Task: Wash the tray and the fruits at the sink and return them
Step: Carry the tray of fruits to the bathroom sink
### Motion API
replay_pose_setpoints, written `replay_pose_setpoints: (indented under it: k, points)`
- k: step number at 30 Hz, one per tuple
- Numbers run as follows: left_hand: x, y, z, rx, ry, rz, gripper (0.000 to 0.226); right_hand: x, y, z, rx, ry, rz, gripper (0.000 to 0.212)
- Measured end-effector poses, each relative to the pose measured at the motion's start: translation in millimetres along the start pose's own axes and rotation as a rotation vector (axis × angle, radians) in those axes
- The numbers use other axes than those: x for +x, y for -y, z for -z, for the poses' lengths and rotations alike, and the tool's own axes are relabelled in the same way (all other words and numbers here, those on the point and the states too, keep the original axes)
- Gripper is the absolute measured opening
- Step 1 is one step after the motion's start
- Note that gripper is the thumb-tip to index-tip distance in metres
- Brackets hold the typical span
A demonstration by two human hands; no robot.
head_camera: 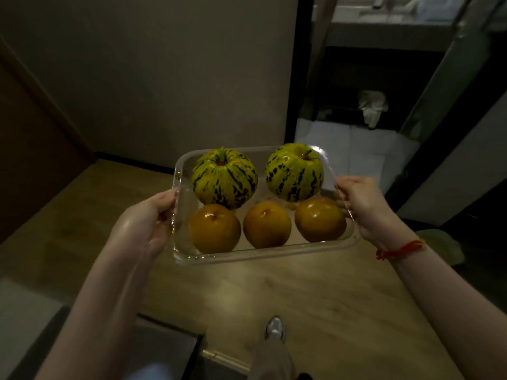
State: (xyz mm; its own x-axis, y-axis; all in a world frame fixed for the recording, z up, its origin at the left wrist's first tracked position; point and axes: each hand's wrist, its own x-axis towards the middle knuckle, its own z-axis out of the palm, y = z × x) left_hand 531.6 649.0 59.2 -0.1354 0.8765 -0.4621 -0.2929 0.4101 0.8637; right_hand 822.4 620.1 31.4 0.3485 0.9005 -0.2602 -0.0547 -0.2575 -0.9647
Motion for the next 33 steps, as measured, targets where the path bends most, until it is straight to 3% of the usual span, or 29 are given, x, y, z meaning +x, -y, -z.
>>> replay_pose_setpoints:
  k: [11, 16, 26, 33]
  points:
    - [133, -42, -169, 0.113, 0.110, 0.025, 0.025, 150, 48, 60, 0.013, -0.229, 0.027, 0.040]
    - [178, -45, -237, 0.120, 0.151, 0.045, 0.030, 213, 61, 94, 0.010, -0.261, 0.015, 0.040]
    - [264, -37, -388, 0.105, 0.080, 0.037, 0.025, 361, 90, 182, -0.039, -0.260, 0.000, 0.042]
    - [330, -49, -502, 0.084, 0.153, 0.021, 0.030, 473, 124, 235, -0.001, -0.291, 0.002, 0.043]
